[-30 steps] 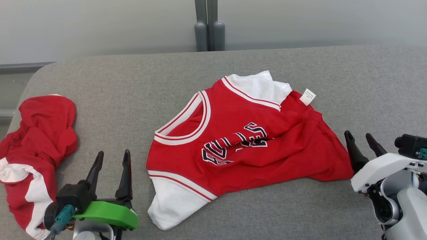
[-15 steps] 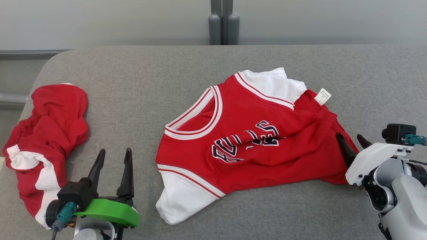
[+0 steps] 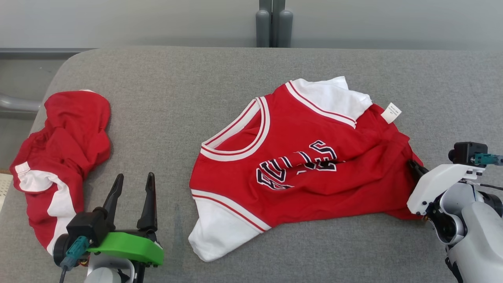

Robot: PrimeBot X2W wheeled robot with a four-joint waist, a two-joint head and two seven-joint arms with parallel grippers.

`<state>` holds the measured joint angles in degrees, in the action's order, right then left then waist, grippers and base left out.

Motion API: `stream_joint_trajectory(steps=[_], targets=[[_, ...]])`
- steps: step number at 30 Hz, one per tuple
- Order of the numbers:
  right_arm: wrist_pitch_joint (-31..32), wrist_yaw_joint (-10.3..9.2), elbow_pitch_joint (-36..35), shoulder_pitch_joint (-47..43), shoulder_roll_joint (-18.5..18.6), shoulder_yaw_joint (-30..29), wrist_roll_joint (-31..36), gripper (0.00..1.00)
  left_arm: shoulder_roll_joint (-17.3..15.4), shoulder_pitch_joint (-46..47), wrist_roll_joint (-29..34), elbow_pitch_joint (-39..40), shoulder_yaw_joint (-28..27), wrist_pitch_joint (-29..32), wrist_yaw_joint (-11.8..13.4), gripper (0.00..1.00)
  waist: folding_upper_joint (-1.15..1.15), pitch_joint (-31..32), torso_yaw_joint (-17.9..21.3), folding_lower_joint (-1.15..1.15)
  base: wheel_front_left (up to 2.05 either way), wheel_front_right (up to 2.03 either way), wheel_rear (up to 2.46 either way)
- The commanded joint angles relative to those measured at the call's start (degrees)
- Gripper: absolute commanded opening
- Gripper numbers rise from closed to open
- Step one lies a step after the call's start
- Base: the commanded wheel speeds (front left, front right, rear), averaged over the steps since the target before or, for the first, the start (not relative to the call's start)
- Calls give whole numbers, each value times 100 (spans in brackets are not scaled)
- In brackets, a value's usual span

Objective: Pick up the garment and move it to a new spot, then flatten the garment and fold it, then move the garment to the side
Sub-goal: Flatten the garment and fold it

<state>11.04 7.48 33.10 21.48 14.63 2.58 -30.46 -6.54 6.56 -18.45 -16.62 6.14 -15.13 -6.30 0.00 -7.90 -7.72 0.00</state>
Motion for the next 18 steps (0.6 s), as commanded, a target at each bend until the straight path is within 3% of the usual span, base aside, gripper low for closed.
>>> stream_joint_trajectory(steps=[1, 10, 18], targets=[[-17, 3, 16, 65, -5, 4, 4, 0, -27, 66, -28, -10, -17, -2, -16, 100, 0, 14, 7, 0, 0, 0, 0], [-207, 3, -433, -213, 36, 63, -164, 0, -44, -76, -3, -10, -55, -2, 25, 100, 0, 179, 149, 0, 0, 0, 0], [-114, 3, -1519, -929, 18, -84, -547, 0, -53, -192, -8, 27, -67, -2, 57, 100, 0, 299, 324, 0, 0, 0, 0]])
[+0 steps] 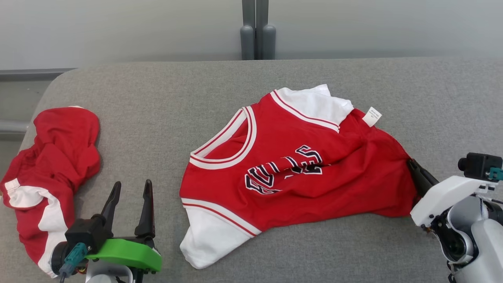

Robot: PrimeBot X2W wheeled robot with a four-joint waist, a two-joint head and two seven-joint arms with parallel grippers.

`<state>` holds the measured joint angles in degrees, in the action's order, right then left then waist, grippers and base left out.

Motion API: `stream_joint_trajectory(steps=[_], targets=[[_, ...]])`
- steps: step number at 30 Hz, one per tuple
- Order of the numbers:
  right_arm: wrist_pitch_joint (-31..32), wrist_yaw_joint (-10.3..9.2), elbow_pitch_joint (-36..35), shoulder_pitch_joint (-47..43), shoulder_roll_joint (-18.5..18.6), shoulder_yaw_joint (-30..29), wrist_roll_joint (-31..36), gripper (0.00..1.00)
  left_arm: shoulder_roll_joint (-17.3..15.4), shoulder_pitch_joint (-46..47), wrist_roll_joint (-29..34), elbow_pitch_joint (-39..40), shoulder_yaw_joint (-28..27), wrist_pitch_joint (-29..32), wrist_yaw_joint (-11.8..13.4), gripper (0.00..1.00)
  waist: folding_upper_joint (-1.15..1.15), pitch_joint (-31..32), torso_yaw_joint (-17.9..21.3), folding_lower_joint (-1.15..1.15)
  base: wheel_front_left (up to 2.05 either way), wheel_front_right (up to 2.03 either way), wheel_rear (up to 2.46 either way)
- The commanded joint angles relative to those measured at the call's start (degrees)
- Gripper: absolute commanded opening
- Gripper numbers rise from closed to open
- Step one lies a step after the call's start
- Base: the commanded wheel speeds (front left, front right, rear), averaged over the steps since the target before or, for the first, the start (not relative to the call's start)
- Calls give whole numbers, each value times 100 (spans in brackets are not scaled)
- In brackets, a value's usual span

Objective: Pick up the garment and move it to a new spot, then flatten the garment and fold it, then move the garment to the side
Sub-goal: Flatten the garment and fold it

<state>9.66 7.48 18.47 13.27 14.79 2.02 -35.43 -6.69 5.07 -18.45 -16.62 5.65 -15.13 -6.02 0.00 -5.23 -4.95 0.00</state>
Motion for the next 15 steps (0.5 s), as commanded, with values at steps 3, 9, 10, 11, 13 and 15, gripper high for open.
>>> stream_joint_trajectory(steps=[3, 9, 10, 11, 13, 15], targets=[[236, 3, -461, -515, 14, -191, -208, 0, -51, -92, -8, 21, -12, -2, 27, 100, 0, 66, 97, 0, 0, 0, 0], [801, 3, -1175, -1286, 10, -500, -306, 0, -86, -93, -23, 30, 6, -2, 28, 100, 0, 82, 231, 0, 0, 0, 0], [917, 4, -1257, -1415, -10, -555, -316, 0, -90, -90, -24, 29, 18, -2, 27, 100, 0, 81, 246, 0, 0, 0, 0], [1004, 3, -1313, -1518, -31, -600, -319, 0, -94, -84, -25, 26, 24, -2, 27, 100, 0, 78, 256, 0, 0, 0, 0], [1181, 4, -1410, -1723, -106, -719, -327, 0, -105, -61, -26, 21, 44, -2, 24, 100, 0, 73, 266, 0, 0, 0, 0], [1332, 3, -1464, -1919, -147, -828, -241, 0, -115, -45, -32, 8, 59, -2, 18, 100, 0, 74, 268, 0, 0, 0, 0]])
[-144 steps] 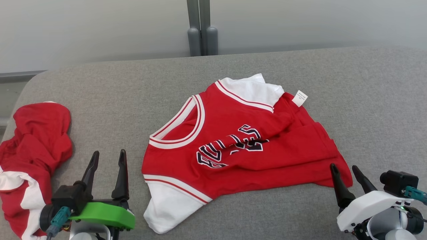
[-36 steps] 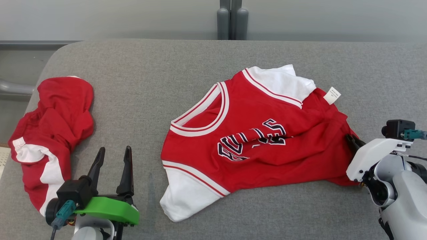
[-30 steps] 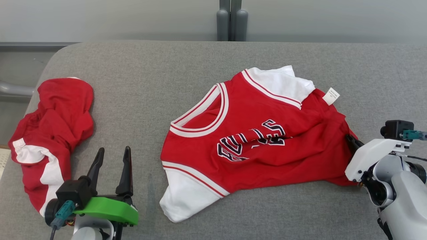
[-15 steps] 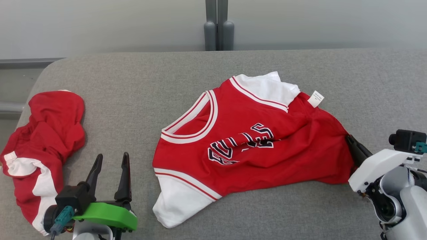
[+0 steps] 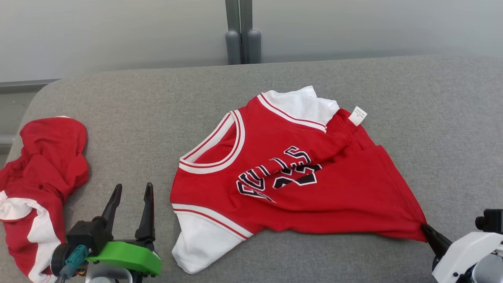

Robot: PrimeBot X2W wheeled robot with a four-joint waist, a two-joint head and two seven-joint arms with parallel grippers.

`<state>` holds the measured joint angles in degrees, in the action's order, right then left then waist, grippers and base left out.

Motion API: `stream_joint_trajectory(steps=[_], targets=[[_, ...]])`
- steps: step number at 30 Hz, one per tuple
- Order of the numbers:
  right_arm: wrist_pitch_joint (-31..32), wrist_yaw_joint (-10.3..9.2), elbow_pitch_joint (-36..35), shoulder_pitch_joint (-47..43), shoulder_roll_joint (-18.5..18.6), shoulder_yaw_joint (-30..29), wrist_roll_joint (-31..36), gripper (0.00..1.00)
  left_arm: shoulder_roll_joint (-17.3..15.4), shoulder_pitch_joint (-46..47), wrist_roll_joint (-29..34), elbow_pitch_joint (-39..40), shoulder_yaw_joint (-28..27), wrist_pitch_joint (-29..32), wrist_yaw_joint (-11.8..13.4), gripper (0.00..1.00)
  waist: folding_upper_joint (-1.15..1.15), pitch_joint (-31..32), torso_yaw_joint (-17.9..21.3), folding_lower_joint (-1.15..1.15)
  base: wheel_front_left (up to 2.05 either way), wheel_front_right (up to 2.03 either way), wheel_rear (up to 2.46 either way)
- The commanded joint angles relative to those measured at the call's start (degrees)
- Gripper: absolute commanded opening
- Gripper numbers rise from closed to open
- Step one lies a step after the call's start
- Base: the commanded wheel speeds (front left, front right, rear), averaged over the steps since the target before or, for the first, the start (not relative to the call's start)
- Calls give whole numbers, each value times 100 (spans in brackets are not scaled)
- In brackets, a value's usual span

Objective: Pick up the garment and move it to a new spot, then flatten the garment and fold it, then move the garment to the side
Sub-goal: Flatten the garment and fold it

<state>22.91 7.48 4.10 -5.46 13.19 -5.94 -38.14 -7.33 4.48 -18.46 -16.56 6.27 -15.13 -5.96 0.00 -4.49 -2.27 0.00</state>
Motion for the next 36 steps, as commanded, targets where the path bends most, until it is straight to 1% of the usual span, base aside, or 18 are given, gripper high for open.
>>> stream_joint_trajectory(steps=[1, 5, 10, 12, 13, 14, 15, 16, 20, 25, 33, 36], targets=[[87, 3, -41, -144, -25, -78, 82, 0, -52, 20, -34, -2, 4, -2, 12, 100, 0, 1, 3, 0, 0, 0, 0], [305, 3, 8, -347, -139, -222, 307, 0, -62, 17, -43, -15, 19, -2, 30, 100, 0, 9, 21, 0, 0, 0, 0], [473, 3, 154, -393, -288, -276, 494, 0, -68, -14, -59, -24, 35, -2, 46, 100, 0, 40, 37, 0, 0, 0, 0], [475, 3, 185, -389, -310, -298, 569, 13, -70, -30, -71, -15, 40, -2, 46, 100, 0, 46, 44, 0, 0, 0, 0], [459, 3, 200, -392, -316, -311, 628, 15, -70, -38, -82, -8, 42, -2, 42, 100, 0, 53, 46, 0, 0, 0, 0], [411, 3, 217, -399, -329, -348, 689, 24, -67, -43, -84, -8, 45, -2, 42, 100, 0, 62, 42, 0, 0, 0, 0], [373, 3, 229, -405, -342, -382, 754, 42, -65, -44, -87, -12, 51, -2, 41, 100, 0, 69, 37, 0, 0, 0, 0], [335, 3, 238, -410, -367, -409, 805, 100, -63, -43, -89, -13, 52, -2, 42, 100, 0, 75, 32, 0, 0, 0, 0], [127, 3, 127, -318, -451, -480, 931, 100, -59, -76, -112, 11, 24, -2, 69, 100, 0, 107, 40, 0, 0, 0, 0], [-212, 3, -152, -137, -467, -514, 1022, 100, -82, -99, -137, 28, 1, -2, 95, 100, 0, 151, 69, 0, 0, 0, 0], [-1029, 3, -553, 186, -570, -438, 1178, 100, -90, -122, -147, 72, 14, -2, 124, 100, 0, 202, 80, 0, 0, 0, 0], [-1429, 3, -595, 303, -688, -457, 1196, 100, -100, -120, -160, 86, 11, -2, 135, 100, 0, 196, 76, 0, 0, 0, 0]])
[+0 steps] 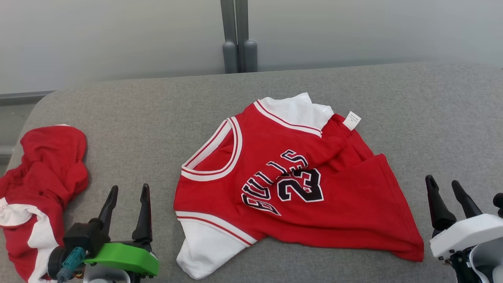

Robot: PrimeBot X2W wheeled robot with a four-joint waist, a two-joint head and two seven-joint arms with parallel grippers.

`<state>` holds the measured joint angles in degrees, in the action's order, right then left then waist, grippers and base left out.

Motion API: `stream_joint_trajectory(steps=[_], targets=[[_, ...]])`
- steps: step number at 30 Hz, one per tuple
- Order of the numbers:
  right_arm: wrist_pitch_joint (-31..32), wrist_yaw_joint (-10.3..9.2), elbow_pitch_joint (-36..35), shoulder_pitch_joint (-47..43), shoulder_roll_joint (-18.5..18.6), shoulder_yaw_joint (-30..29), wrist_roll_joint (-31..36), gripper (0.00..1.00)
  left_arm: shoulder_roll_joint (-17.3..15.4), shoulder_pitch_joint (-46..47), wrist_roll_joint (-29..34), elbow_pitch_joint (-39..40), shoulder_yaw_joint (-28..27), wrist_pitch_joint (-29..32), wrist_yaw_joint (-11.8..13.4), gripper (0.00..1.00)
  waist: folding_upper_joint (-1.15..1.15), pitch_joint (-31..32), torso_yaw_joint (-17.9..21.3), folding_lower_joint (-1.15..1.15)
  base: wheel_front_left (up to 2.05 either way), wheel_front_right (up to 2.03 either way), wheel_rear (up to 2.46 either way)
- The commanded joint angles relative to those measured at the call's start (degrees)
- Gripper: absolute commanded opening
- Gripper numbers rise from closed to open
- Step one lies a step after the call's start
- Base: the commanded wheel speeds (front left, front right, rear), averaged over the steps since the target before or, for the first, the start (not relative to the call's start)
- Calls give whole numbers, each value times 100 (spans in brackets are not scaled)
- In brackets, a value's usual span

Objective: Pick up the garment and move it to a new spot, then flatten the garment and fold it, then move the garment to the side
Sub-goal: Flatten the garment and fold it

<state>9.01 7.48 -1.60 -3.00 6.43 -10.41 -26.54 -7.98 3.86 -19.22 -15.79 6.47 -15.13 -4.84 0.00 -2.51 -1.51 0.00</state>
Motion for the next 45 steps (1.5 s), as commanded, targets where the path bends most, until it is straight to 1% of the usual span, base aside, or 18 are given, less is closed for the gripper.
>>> stream_joint_trajectory(steps=[1, 4, 6, 10, 14, 20, 23, 27, 31, 35, 42, 43, 44, 45], targets=[[-160, 3, -13, 97, -53, -28, 35, 100, -39, -60, -90, 14, -11, -2, 28, 100, 0, -6, 3, 0, 0, 0, 0], [-529, 4, 98, 217, -180, 61, 78, 100, -47, -66, -81, 2, 16, 27, 28, 100, 0, -18, 3, 0, 0, 0, 0], [-662, 4, 166, 263, -209, 141, 103, 100, -49, -49, -75, -1, 33, 45, 21, 100, 0, -25, -1, 0, 0, 0, 0], [-803, 3, 336, 361, -233, 237, 147, 100, -28, 64, -258, 10, 82, 371, -32, 100, 0, -40, 9, 0, 0, 0, 0], [-845, 3, 470, 418, -202, 295, 148, 100, -148, 217, -484, -7, 205, 1151, -101, 100, 0, -65, 48, 0, 0, 0, 0], [-874, 3, 619, 553, -195, 450, 109, 100, -200, 465, -856, 96, 300, 2442, -115, 100, 0, -166, 182, 0, 0, 0, 0], [-886, 3, 668, 664, -183, 577, 82, 100, -378, 674, -900, 20, 388, 3014, -111, 100, 0, -273, 310, 0, 0, 0, 0], [-931, 3, 737, 772, -189, 685, 56, 100, -633, 1023, -760, -187, 503, 3558, -95, 100, 0, -416, 488, 0, 0, 0, 0], [-991, 3, 814, 868, -189, 759, 26, 100, -762, 1322, -867, -449, 613, 3932, -170, 100, 0, -579, 683, 0, 0, 0, 0], [-1067, 3, 878, 951, -203, 825, -5, 100, -862, 1621, -924, -729, 745, 4051, -208, 100, 0, -728, 852, 0, 0, 0, 0], [-1141, 3, 979, 1041, -217, 911, -22, 100, -806, 1968, -1128, -1207, 1052, 4110, -263, 100, 0, -827, 1037, 0, 0, 0, 0], [-1150, 3, 993, 1044, -218, 910, -26, 100, -810, 2007, -1158, -1228, 1104, 4074, -262, 76, 0, -830, 1050, 0, 0, 0, 0], [-1163, 3, 1003, 1038, -218, 911, -31, 100, -819, 2034, -1160, -1244, 1121, 4025, -260, 46, 0, -831, 1058, 0, 0, 0, 0], [-1170, 4, 1014, 1033, -217, 915, -34, 100, -835, 2066, -1164, -1264, 1134, 3941, -263, 0, 0, -831, 1064, 0, 0, 0, 0]])
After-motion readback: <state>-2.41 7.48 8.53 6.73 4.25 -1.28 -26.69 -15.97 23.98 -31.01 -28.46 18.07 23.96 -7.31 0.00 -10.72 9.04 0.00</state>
